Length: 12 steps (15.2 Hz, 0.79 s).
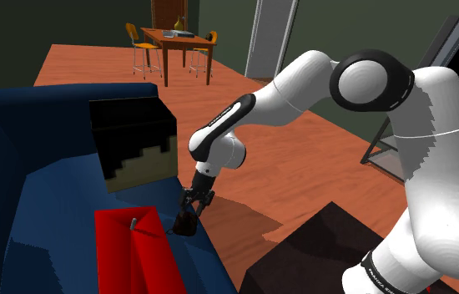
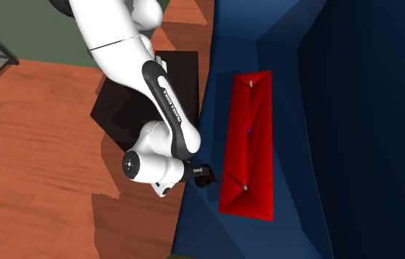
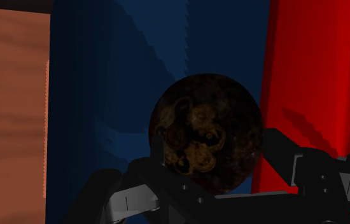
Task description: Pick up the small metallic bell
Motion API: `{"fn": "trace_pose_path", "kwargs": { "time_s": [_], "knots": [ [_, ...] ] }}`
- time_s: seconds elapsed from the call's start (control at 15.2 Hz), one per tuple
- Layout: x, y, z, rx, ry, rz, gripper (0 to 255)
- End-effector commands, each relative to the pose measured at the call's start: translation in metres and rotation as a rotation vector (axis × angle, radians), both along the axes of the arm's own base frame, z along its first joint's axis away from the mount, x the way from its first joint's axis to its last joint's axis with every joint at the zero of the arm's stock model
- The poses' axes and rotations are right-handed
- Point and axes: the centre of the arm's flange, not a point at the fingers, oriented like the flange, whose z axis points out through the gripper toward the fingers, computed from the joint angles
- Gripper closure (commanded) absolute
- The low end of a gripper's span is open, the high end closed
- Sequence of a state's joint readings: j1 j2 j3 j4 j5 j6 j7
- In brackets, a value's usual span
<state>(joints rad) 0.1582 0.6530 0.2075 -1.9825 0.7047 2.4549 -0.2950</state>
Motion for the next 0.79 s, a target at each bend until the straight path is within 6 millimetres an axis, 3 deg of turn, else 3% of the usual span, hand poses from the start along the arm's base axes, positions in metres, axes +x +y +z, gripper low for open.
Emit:
{"fn": "trace_pose_path", "kwargs": {
  "time_s": [0.0, 0.73],
  "knots": [
    [0.0, 0.001, -0.001, 0.0, 0.002, 0.001, 255],
    [0.0, 0.001, 0.057, 0.0, 0.002, 0.001, 255]
  ]
}}
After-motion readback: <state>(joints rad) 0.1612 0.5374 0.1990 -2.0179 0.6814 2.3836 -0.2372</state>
